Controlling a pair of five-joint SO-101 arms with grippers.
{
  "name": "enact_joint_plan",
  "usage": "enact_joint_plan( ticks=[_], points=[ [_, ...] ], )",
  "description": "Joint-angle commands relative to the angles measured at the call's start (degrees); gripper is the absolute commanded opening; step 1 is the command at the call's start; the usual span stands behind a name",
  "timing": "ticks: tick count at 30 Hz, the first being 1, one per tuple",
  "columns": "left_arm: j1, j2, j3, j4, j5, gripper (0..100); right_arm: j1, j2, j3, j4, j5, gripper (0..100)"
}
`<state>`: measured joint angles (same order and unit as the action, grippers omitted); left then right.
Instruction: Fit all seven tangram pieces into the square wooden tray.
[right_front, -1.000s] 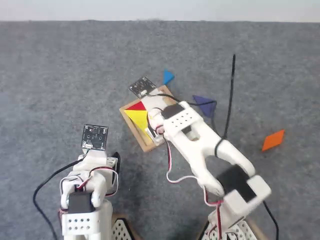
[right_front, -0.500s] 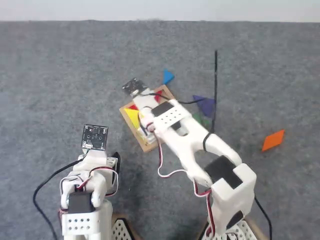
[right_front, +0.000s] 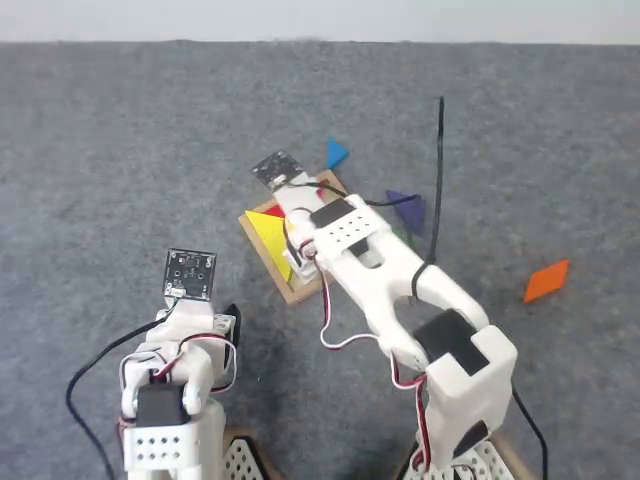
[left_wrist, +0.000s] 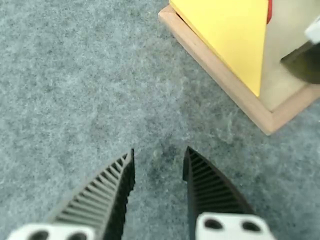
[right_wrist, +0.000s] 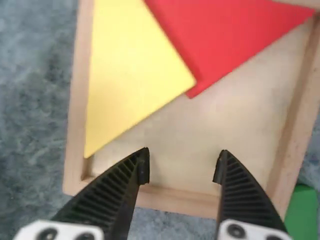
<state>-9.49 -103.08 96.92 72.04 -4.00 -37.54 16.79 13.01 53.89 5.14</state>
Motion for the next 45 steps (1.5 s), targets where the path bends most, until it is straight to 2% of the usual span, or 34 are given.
enact_joint_plan(
  ticks=[1, 9, 15, 20, 26, 31, 40, 45],
  points=[
    [0.18, -1.58, -0.48, 0.53, -0.35, 15, 1.63, -1.36, -2.73, 0.57, -0.53, 21.7],
    [0.18, -1.58, -0.48, 0.53, -0.35, 15, 1.71, -3.03, 4.31, 2.42, -3.16, 21.5],
    [0.18, -1.58, -0.48, 0.53, -0.35, 15, 0.31, -15.25, 15.3, 1.63, -2.99, 21.4],
    [0.18, -1.58, -0.48, 0.53, -0.35, 15, -2.86, -25.89, 23.3, -2.24, 0.09, 21.6],
    [0.18, -1.58, -0.48, 0.53, -0.35, 15, 2.77, -31.43, 19.52, -2.15, -2.11, 21.6],
    [0.18, -1.58, -0.48, 0.53, -0.35, 15, 4.88, -25.8, 10.55, -2.15, -1.93, 21.6],
    [0.18, -1.58, -0.48, 0.53, -0.35, 15, 4.62, -0.75, -10.29, -0.66, -1.85, 21.7],
    [0.18, -1.58, -0.48, 0.53, -0.35, 15, 4.44, 3.03, -13.45, 0.13, -1.85, 21.7]
  ],
)
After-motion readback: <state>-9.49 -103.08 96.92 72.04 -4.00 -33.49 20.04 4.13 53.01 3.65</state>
